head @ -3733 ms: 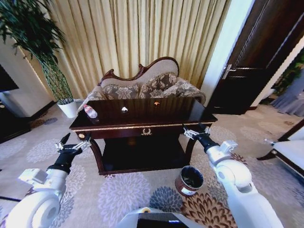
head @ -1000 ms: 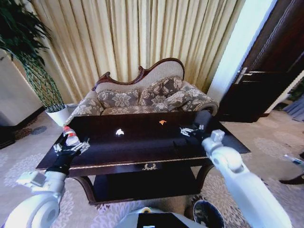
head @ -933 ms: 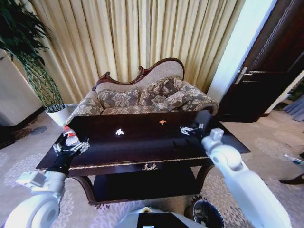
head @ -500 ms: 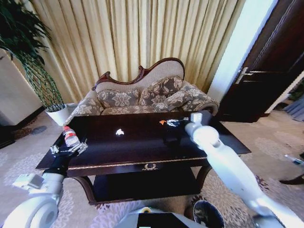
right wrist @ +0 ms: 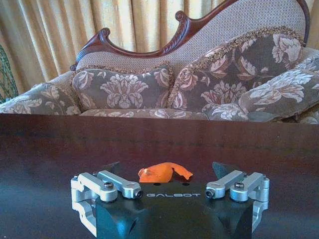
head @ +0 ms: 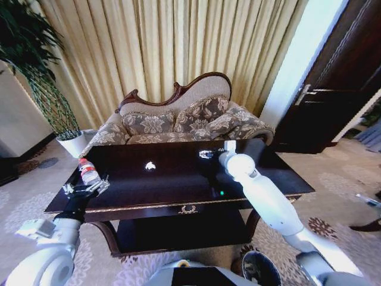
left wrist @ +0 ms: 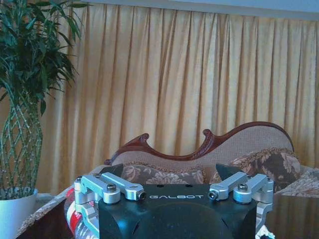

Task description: Move to the front of the table and place the trash on the table into the trash bin.

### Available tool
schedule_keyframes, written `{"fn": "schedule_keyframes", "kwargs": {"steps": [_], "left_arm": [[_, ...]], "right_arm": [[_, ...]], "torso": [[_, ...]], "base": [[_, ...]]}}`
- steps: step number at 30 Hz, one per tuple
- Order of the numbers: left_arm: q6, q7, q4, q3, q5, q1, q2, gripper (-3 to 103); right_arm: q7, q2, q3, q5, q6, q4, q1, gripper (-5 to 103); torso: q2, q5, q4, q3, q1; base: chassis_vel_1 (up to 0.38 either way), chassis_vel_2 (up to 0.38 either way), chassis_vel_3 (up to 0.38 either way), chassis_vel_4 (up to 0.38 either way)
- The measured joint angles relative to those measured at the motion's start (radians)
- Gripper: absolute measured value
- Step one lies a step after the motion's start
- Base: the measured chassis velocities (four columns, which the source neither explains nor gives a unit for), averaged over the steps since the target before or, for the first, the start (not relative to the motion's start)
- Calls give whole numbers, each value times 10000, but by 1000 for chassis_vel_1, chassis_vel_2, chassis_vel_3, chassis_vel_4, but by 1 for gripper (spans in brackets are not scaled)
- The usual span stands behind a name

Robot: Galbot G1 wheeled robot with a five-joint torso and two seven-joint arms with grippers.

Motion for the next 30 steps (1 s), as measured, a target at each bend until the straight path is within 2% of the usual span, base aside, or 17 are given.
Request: {"fn": "schedule_keyframes", "kwargs": {"steps": [13, 16, 19, 20, 22, 23, 26, 28, 29, 30], "left_arm": [[-138, 52, 41, -49, -23, 15, -23, 100], [-178, 61, 77, -74, -43, 1, -16, 100], [-219, 96, 119, -118, -91, -19, -4, 100], [-219, 96, 119, -118, -91, -19, -4, 100], [-253, 97, 187, -113, -85, -73, 18, 100], [-253, 97, 187, -113, -85, -73, 18, 100], [-268, 108, 194, -153, -127, -88, 46, 100], [-270, 114, 180, -172, -142, -81, 46, 100], [-272, 122, 163, -199, -157, -69, 41, 100], [-272, 122, 163, -199, -157, -69, 41, 100]], "right_arm": [[-1, 78, -151, -336, 17, -113, -35, 100], [30, 70, -161, -359, 21, -116, -35, 103], [109, 28, -159, -438, 27, -116, -73, 86], [109, 28, -159, -438, 27, -116, -73, 86], [141, 18, -140, -482, 29, -87, -139, 76], [141, 18, -140, -482, 29, -87, -139, 76], [161, -15, -124, -550, 32, -12, -250, 59], [166, -15, -120, -558, 35, -3, -262, 59], [171, -15, -114, -567, 36, 16, -283, 48], [171, -15, -114, -567, 36, 16, -283, 48]], "torso": [[0, 0, 0, 0, 0], [0, -1, 1, 0, 0], [0, 0, 1, 0, 0], [0, 0, 1, 0, 0], [0, 0, 0, 0, 0], [0, 0, 0, 0, 0], [0, -1, 0, 0, 0], [0, -1, 0, 0, 0], [1, 0, 1, -1, 0], [1, 0, 1, -1, 0]], "base": [[0, 0, 0, 0], [0, 0, 0, 0], [0, 0, 0, 0], [0, 0, 0, 0], [0, 0, 0, 0], [0, 0, 0, 0], [0, 0, 0, 0], [0, 0, 0, 0], [0, 0, 0, 0], [0, 0, 0, 0]]}}
